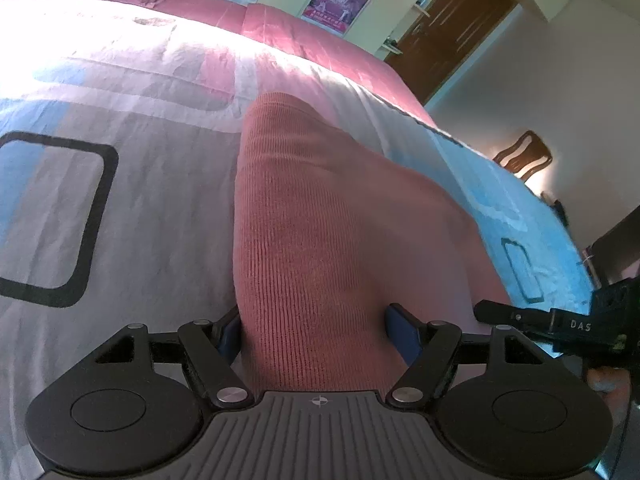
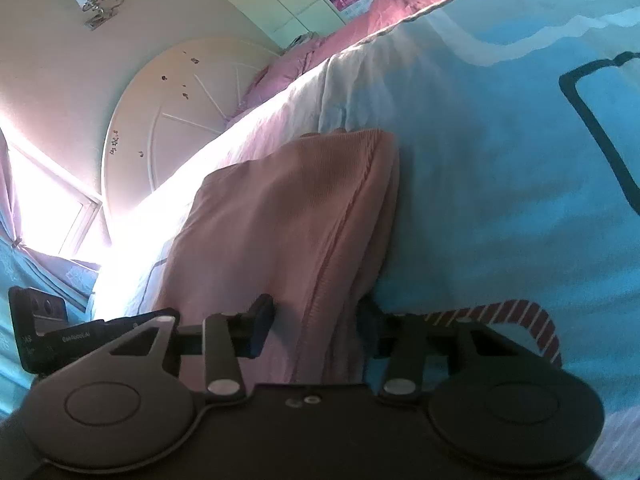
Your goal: Fold small clothes
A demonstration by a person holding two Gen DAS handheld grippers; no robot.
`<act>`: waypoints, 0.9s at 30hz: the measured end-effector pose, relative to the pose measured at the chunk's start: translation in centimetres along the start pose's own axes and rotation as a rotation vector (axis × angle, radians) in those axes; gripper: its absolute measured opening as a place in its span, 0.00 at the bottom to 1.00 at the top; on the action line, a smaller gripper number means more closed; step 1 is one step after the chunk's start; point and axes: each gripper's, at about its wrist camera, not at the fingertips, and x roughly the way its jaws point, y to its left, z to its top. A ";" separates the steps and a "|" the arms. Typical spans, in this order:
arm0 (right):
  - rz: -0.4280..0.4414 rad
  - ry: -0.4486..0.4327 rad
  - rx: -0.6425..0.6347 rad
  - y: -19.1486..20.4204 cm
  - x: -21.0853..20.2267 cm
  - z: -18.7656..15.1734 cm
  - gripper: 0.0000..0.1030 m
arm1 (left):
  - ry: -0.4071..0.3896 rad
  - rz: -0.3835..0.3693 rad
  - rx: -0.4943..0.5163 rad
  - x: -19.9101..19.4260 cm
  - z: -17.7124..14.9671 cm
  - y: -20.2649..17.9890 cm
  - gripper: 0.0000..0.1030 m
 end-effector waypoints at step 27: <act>-0.153 -0.043 -0.360 18.9 5.9 -1.5 0.19 | -0.162 0.002 0.059 -14.2 1.6 9.0 0.32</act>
